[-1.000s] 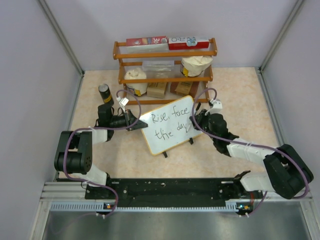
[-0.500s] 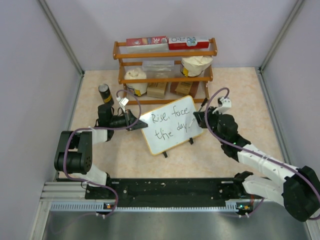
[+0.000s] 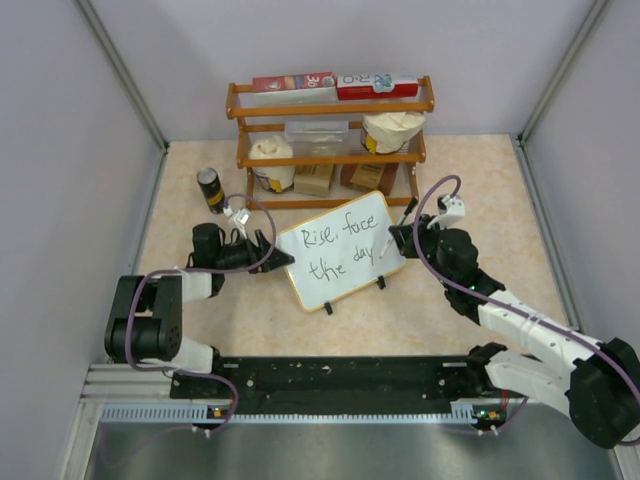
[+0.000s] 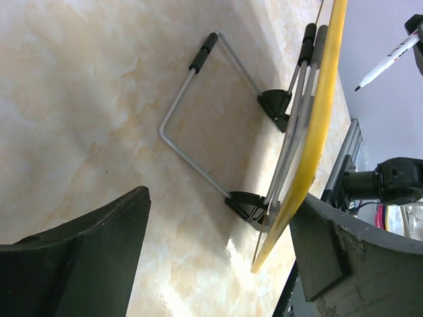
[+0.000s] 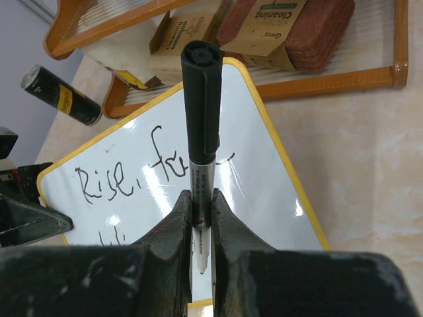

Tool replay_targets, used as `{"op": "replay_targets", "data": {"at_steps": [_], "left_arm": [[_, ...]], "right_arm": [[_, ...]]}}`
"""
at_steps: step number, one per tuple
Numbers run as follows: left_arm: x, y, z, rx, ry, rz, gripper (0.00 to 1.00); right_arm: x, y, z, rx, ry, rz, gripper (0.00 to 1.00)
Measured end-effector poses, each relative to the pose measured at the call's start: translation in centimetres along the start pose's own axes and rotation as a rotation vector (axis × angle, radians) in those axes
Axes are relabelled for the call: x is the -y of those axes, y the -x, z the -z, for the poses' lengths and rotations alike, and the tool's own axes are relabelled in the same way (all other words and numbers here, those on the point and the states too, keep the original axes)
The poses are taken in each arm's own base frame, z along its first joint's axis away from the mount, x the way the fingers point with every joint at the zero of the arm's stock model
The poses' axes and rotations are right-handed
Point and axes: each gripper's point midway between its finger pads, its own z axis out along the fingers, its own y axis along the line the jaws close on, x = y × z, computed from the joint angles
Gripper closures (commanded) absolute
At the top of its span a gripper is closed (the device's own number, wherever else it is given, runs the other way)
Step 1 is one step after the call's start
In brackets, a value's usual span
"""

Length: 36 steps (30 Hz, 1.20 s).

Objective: Write a sentence on the whiteboard
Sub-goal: Put down the whiteboard on the whiteboard stand, then put down the whiteboard marker at the center of the board.

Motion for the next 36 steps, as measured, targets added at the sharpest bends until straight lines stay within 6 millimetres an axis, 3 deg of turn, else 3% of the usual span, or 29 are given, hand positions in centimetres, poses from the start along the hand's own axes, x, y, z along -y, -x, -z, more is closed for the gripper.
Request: {"op": "replay_targets", "data": {"at_steps": [4, 14, 20, 29, 36], "left_arm": [[0.0, -0.1, 0.3, 0.018, 0.015, -0.015, 0.04], [1.3, 0.1, 1.2, 0.077, -0.001, -0.076, 0.03], [2.4, 2.2, 3.0, 0.195, 0.052, -0.156, 0.03], [6.4, 5.8, 7.1, 0.401, 0.166, -0.310, 0.03], [12.2, 9.4, 10.7, 0.547, 0.178, -0.426, 0.01]], "right_arm": [[0.0, 0.0, 0.1, -0.003, 0.000, 0.000, 1.00], [-0.3, 0.3, 0.9, -0.019, 0.031, -0.031, 1.00], [-0.5, -0.8, 2.1, -0.073, 0.052, -0.038, 1.00], [-0.2, -2.7, 4.8, -0.151, 0.067, -0.076, 1.00], [1.9, -7.9, 6.3, -0.288, 0.026, -0.145, 1.00]]}}
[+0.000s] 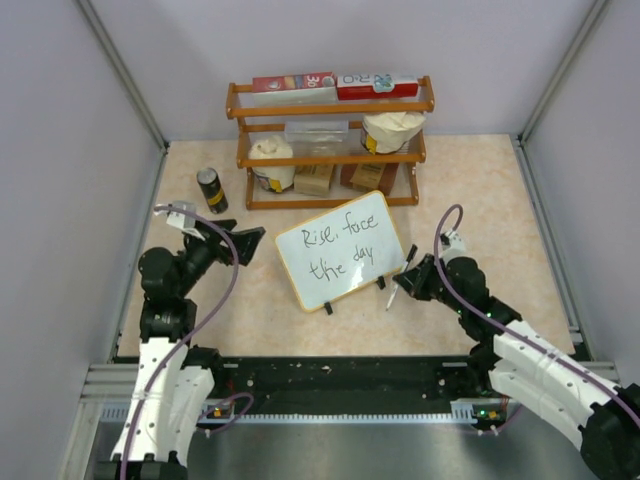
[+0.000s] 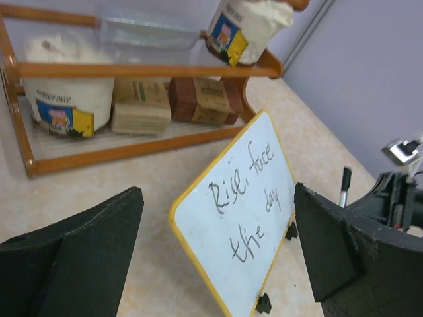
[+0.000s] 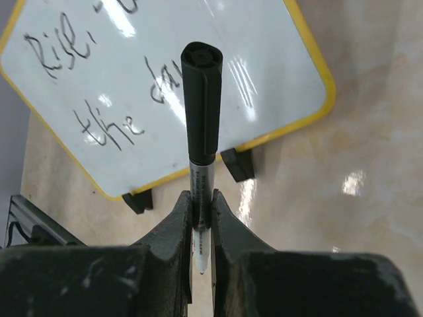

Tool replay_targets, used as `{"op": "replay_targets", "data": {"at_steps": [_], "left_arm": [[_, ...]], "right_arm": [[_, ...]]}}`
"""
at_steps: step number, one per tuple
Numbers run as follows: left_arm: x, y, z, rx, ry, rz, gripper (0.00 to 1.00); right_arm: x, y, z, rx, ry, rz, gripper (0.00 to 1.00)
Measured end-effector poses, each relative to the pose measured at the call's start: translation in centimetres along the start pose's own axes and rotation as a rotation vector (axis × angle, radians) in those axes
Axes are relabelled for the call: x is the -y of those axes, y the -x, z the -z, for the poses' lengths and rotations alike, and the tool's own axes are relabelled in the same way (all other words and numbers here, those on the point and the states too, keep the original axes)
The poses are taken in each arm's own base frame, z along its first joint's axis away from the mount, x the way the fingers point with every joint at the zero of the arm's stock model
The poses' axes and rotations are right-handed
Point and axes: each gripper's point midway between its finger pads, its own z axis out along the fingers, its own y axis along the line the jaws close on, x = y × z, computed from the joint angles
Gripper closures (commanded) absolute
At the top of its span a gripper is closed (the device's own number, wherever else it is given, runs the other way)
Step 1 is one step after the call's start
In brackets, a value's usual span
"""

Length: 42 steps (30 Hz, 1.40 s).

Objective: Write a sentence on the whiteboard
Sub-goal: Put down the whiteboard marker at the center of the board, then reset both arms

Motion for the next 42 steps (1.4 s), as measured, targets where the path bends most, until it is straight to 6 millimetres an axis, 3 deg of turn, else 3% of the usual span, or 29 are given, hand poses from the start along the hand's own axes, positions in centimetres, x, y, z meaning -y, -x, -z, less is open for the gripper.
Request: {"op": "replay_targets", "data": {"at_steps": [6, 10, 14, 16, 18, 20, 24, 28, 29, 30, 37, 42], "left_arm": [[3.4, 5.2, 0.7, 0.068, -0.057, -0.048, 0.01], [5.1, 6.5, 1.1, 0.073, -0.102, -0.049, 0.01], [5.6, 6.3, 1.4, 0.060, -0.121, -0.039, 0.01], [5.8, 6.2, 1.5, 0.055, -0.127, -0.033, 0.01], [6.0, 6.1, 1.6, 0.053, -0.136, -0.028, 0.01], [6.2, 6.1, 1.7, 0.048, -0.145, -0.026, 0.01], [6.4, 5.9, 1.7, 0.041, -0.159, -0.023, 0.01], [6.6, 5.8, 1.8, 0.034, -0.170, -0.019, 0.01], [6.7, 5.8, 1.8, 0.032, -0.173, -0.019, 0.01], [6.7, 5.8, 1.8, 0.031, -0.175, -0.019, 0.01], [6.4, 5.3, 1.6, 0.011, -0.168, -0.007, 0.01], [2.9, 3.3, 1.0, -0.052, -0.005, 0.051, 0.01]], "right_arm": [[3.1, -4.3, 0.2, -0.105, -0.070, -0.066, 1.00], [4.0, -5.6, 0.4, -0.132, -0.092, -0.093, 0.97], [4.4, -6.1, 0.6, -0.145, -0.107, -0.112, 0.89], [4.5, -6.2, 0.6, -0.146, -0.112, -0.117, 0.82], [4.6, -6.3, 0.6, -0.149, -0.120, -0.123, 0.56], [4.8, -6.4, 0.7, -0.152, -0.131, -0.130, 0.43], [5.2, -6.7, 0.8, -0.161, -0.156, -0.143, 0.25], [5.4, -6.7, 0.9, -0.159, -0.166, -0.147, 0.13], [5.4, -6.6, 1.0, -0.157, -0.167, -0.146, 0.03], [5.4, -6.5, 1.0, -0.154, -0.167, -0.144, 0.01], [4.2, -3.8, 1.0, -0.099, -0.164, -0.082, 0.01], [3.7, -0.7, 1.3, -0.025, -0.195, 0.012, 0.01]]}}
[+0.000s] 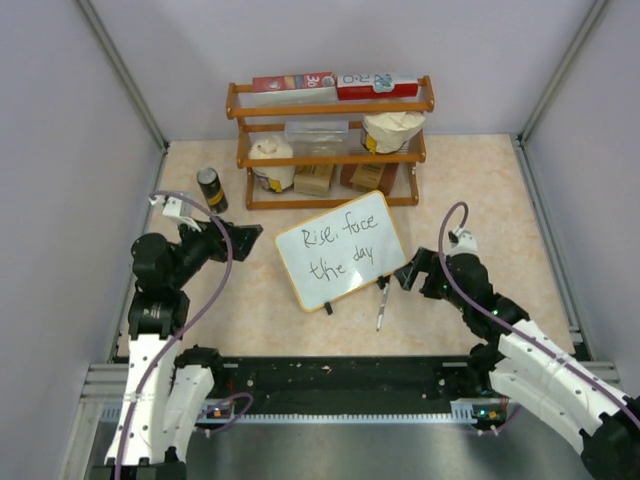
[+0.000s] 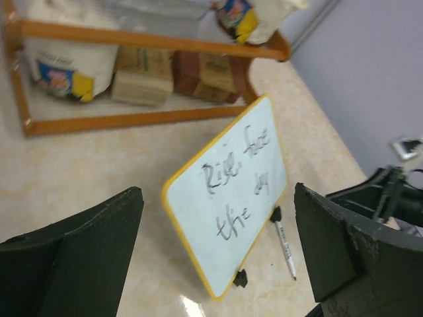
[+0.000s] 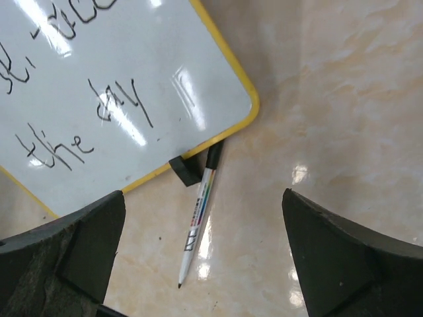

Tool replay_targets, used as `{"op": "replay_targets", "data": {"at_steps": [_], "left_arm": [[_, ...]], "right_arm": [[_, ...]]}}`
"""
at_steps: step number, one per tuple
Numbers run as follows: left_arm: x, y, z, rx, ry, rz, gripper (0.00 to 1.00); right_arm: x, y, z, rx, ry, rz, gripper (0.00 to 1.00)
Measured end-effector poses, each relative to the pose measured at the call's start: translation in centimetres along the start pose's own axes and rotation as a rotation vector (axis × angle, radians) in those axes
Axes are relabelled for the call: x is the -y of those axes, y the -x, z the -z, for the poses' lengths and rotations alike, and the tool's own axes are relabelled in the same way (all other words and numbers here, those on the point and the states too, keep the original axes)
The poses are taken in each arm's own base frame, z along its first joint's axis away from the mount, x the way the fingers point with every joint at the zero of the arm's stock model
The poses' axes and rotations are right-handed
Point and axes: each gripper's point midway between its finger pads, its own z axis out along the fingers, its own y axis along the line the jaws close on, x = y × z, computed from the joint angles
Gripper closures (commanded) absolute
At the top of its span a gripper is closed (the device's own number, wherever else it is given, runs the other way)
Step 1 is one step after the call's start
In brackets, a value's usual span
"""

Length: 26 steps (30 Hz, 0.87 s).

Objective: Write a sentence on the whiteboard
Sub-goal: Reset both arms

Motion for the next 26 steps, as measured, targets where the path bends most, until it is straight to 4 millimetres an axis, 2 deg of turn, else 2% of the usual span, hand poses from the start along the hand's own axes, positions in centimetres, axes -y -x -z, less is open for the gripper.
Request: {"op": "replay_targets", "data": {"at_steps": [5, 8, 10, 16, 21, 26], "left_arm": [[-6.0, -3.4, -0.4, -0.119, 0.276, 0.095, 0.01], [-8.3, -5.4, 0.0, -0.190, 0.383, 0.134, 0.01], [-9.1, -6.0, 0.3, -0.209, 0.426, 0.143, 0.01], [-10.1, -6.1, 0.8, -0.196, 0.483, 0.124, 0.01], [-11.1, -7.0, 1.2, -0.180, 0.506, 0.100, 0.01], [-12.4, -8.0, 1.5, -0.181, 0.548, 0.074, 0.03]], "right_arm": [[-0.3, 4.1, 1.0, 0.113, -0.058, 0.096, 0.01], [-0.2, 6.2, 1.7, 0.187, -0.091, 0.146, 0.01], [0.0, 7.4, 2.2, 0.231, -0.114, 0.176, 0.01], [1.2, 9.7, 3.2, 0.319, -0.201, 0.274, 0.01], [1.1, 11.8, 3.9, 0.429, -0.211, 0.334, 0.01], [2.6, 12.0, 3.8, 0.550, -0.229, 0.409, 0.01]]}}
